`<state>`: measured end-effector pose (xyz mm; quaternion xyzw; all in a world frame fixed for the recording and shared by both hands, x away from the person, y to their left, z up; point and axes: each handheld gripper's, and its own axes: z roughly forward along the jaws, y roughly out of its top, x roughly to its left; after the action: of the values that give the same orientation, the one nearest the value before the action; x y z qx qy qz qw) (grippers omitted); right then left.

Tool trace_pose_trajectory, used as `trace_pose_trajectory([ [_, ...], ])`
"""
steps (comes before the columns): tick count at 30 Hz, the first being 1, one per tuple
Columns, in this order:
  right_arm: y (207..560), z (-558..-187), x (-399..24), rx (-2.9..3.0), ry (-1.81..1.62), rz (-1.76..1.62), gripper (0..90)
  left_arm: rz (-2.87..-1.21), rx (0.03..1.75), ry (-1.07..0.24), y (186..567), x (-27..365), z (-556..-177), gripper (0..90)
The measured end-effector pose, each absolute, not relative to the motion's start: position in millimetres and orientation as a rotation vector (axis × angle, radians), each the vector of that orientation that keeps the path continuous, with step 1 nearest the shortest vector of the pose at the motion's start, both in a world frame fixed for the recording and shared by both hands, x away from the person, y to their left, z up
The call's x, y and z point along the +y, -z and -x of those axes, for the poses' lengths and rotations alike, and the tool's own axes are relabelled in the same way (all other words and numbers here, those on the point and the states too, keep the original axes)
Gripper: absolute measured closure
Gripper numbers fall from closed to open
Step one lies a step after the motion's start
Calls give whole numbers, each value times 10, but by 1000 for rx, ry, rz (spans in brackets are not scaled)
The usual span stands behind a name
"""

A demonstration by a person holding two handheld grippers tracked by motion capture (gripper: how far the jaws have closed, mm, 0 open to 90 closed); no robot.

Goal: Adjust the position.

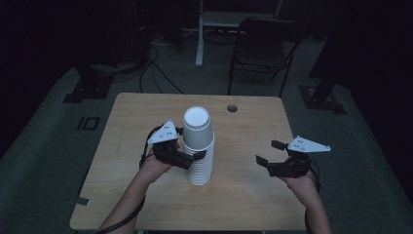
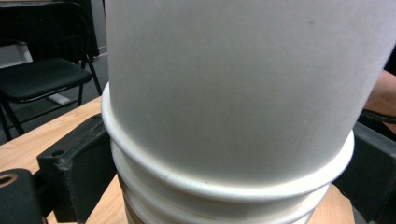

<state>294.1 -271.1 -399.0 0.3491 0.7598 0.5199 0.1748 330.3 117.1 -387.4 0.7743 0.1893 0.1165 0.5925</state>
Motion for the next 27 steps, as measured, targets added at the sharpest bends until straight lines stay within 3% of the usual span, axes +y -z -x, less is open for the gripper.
trace_pose_trajectory([
  [27,3292,-3017,-2079,2195,-1718,-643,124,-1792,441,-266,3888,1171,-3305,46],
])
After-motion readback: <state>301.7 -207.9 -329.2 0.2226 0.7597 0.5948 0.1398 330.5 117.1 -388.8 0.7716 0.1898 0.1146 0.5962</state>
